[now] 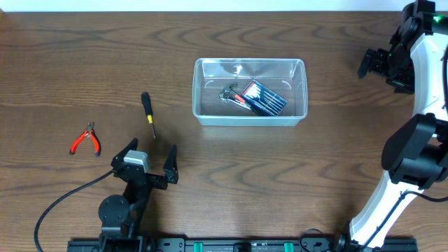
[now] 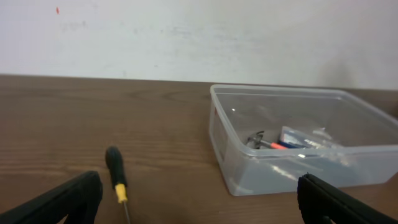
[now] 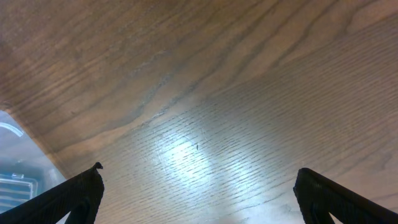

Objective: Pack container
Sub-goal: 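Move the left gripper over the red-handled pliers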

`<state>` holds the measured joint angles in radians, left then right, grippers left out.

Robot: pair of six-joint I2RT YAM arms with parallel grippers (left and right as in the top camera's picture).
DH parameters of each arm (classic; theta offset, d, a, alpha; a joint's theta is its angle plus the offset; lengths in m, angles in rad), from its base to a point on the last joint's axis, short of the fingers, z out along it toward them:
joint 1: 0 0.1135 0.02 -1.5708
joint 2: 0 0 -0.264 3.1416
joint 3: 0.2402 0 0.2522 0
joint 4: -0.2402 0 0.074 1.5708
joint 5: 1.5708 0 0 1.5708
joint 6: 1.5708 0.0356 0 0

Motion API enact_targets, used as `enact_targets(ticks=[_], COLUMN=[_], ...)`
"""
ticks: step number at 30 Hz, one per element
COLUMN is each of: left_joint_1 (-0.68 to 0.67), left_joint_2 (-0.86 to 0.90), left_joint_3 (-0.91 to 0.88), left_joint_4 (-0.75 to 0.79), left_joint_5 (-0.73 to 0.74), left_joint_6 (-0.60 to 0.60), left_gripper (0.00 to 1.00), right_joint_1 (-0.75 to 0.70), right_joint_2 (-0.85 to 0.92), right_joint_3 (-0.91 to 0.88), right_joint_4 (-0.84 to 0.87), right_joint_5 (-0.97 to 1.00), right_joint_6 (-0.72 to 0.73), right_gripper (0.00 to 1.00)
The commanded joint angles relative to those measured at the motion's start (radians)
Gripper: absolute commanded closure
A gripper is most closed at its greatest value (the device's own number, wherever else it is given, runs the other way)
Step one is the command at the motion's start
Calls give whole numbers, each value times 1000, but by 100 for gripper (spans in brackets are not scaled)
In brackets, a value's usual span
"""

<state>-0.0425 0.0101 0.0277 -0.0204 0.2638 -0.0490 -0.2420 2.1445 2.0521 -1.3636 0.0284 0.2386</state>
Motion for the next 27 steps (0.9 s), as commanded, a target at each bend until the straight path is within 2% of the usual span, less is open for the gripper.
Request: enact_targets(ticks=[1,4,6,12,14,17,23,27], left_joint_1=[4,5,5,5,5,5,5,16], left_joint_2=[-2,37,98,405,514,644,817,941], left_joint_3=[25,99,189,604,751,866,882,1013], left_joint_4=[-24,-66,-163,-532,-636,-698,-699,-812], left_joint_5=[20,12,-7,-301,-325,-325,-328,-363], left_joint_6=[-87,-61,10,162,198,197,188,53], left_gripper=[2,2,2,2,1,2,2,2], right_joint_1=[0,0,1,1,1,0,0,0], right_joint_2=[1,1,1,1,1,1,1,1], right_joint_3=[-1,-1,-1,-1,-1,-1,-1,-1], right_joint_4=[3,3,3,3,3,3,3,3], right_joint_5=[-3,-3,-3,-3,-3,-3,-3,-3], right_joint_6=[19,19,19,19,19,19,19,19], right_gripper=[1,1,1,1,1,1,1,1])
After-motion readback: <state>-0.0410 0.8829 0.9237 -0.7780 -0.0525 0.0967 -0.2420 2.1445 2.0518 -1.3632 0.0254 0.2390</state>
